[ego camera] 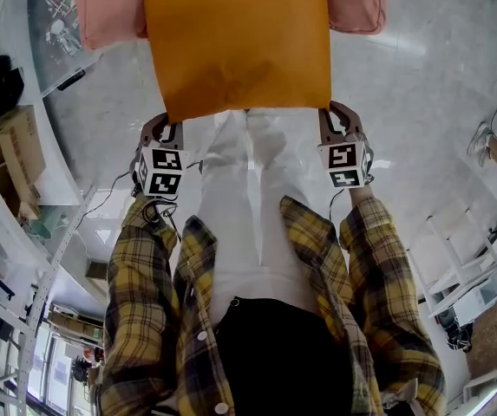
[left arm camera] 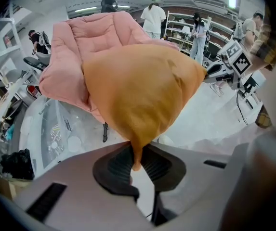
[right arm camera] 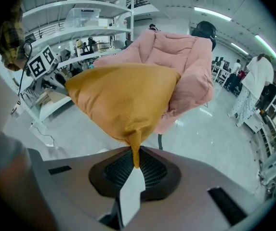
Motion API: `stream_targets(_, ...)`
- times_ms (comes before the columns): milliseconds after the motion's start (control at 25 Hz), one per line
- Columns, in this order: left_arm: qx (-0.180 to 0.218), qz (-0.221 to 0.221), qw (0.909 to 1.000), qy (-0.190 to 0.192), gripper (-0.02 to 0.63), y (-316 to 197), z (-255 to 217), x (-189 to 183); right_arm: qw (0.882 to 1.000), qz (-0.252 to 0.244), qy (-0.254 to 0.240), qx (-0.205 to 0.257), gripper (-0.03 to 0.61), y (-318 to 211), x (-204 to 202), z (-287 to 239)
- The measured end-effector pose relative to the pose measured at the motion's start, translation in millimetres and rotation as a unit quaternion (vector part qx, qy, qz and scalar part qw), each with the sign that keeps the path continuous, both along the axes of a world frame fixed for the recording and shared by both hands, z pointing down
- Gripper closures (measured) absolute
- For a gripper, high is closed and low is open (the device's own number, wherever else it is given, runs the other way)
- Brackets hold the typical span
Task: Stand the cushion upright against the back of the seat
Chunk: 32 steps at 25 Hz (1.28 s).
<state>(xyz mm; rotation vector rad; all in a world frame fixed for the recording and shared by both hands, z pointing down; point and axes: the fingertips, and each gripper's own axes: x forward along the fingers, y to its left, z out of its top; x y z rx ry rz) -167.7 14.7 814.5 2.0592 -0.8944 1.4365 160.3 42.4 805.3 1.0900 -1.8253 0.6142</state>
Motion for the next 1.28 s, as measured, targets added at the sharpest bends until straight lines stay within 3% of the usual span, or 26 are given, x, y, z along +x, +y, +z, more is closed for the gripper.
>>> stream_targets(320,-0.011,-0.030,0.9994,0.012,0.581,-2,-27,7,0.999,0.031,-0.024,0.006,0.538,-4,1,-27)
stream_targets(720,0.018,-0.045,0.9982,0.036,0.583,-30,-107,12,0.994,0.094,-0.049,0.036,0.538,-29,8,-105)
stream_targets(1000,0.068,-0.047,0.9949,0.058,0.583,-68,-180,28,0.984,0.139,-0.088,0.067,0.538,-63,19,-170)
stream_targets(1280,0.137,-0.079,0.9823,0.100,0.584,-116,-260,52,0.969,0.164,-0.140,0.122,0.540,-115,38,-250)
